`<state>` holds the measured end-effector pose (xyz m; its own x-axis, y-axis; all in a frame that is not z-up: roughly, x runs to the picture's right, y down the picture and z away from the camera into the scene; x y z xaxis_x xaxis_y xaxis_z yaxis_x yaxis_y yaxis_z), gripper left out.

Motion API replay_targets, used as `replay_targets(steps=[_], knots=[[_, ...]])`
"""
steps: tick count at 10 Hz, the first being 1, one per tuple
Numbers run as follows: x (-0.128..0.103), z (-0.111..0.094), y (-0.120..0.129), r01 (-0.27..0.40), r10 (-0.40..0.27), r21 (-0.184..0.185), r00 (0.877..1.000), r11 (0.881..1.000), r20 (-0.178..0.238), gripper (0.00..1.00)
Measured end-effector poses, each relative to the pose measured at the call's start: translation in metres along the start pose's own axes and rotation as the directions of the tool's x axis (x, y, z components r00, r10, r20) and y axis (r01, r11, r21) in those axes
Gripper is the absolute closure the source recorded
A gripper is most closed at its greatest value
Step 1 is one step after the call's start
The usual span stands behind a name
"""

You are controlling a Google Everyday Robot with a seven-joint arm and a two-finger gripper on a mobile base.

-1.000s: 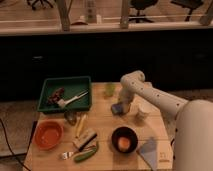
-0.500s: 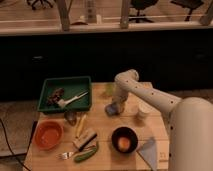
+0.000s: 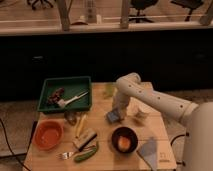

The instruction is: Wipe table surface with sponge

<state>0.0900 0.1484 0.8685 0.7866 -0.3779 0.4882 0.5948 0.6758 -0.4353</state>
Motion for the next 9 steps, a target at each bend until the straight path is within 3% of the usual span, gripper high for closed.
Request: replay_targets(steps=[3, 6, 9], knots=[[0.025, -0.001, -0.003, -0.045, 0.046, 0.007, 0.997, 0.999, -0.060, 1.00], [0.052, 0.003, -0.039, -0.073, 0.077, 0.041, 0.993, 0.996, -0.094, 1.00], [0.038, 0.005, -0.064, -0.037, 0.040, 0.068, 0.998, 0.997, -0.048, 1.00]])
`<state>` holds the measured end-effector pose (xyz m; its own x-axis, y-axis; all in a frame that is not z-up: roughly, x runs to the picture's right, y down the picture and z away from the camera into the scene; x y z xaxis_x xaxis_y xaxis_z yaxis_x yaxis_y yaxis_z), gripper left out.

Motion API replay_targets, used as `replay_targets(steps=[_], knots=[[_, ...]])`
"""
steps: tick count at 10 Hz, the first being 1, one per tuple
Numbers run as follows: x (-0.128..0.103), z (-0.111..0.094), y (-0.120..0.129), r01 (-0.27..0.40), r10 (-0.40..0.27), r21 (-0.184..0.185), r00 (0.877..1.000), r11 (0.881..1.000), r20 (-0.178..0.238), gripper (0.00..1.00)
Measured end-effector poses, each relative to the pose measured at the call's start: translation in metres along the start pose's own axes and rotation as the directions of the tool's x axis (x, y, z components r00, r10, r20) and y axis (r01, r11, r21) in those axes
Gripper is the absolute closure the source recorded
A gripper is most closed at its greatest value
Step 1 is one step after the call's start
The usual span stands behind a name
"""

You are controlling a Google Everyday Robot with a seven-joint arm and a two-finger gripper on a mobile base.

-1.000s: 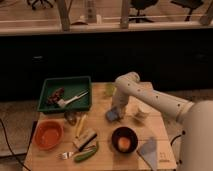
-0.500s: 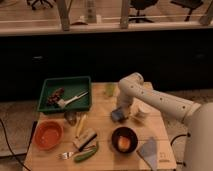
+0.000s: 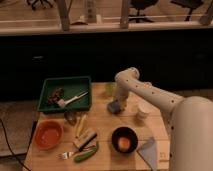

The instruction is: Wipe table surface with sponge

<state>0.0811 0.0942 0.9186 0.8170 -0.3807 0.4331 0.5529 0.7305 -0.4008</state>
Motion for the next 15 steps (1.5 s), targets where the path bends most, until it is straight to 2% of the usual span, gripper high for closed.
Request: replay_targets(steps=[2, 4, 5, 6, 8, 10, 13, 15], knots=[[-0.030, -0.003, 0.003, 0.087, -0.088, 0.007, 0.994, 0.996, 0.059, 1.00], [-0.051, -0.009, 0.022, 0.156, -0.155, 0.000, 0.984, 0.988, 0.089, 1.00], [-0.054, -0.012, 0.030, 0.167, -0.166, -0.007, 0.982, 0.986, 0.090, 1.00], [-0.051, -0.015, 0.039, 0.169, -0.167, -0.020, 0.983, 0.985, 0.081, 1.00], [-0.028, -0.018, 0.051, 0.133, -0.132, -0.035, 0.991, 0.990, 0.014, 1.00], [0.000, -0.017, 0.043, 0.076, -0.077, -0.023, 0.996, 0.997, -0.040, 1.00], [0.008, -0.012, 0.016, 0.041, -0.039, 0.038, 0.998, 0.998, -0.051, 1.00], [-0.017, -0.006, -0.004, 0.089, -0.088, 0.052, 0.996, 0.995, -0.019, 1.00]])
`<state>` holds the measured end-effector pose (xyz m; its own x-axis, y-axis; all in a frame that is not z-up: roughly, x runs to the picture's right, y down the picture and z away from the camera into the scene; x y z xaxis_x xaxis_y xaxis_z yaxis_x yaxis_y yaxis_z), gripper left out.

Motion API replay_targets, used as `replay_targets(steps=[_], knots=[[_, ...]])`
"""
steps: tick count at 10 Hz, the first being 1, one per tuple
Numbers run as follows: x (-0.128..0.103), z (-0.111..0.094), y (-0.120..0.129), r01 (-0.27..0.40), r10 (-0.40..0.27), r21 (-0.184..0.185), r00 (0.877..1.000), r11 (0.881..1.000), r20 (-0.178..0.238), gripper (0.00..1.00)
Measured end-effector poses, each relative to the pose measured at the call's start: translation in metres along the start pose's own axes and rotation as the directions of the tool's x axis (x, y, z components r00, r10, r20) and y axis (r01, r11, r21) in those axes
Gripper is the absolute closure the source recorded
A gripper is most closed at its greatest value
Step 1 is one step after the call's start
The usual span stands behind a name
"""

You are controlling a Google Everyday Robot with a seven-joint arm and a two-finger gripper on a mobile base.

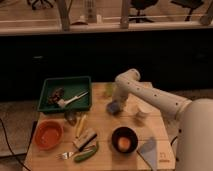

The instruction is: Wipe table surface with sponge

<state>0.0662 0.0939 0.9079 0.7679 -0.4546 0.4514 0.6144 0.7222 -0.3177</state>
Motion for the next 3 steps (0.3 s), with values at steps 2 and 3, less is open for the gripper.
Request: replay_targets(steps=[2, 3], knots=[[-0.020, 0.002, -0.007, 0.084, -0.084, 0.001, 0.995, 0.996, 0.057, 1.00], [-0.031, 0.000, -0.002, 0.133, -0.133, 0.000, 0.987, 0.991, 0.089, 1.00]])
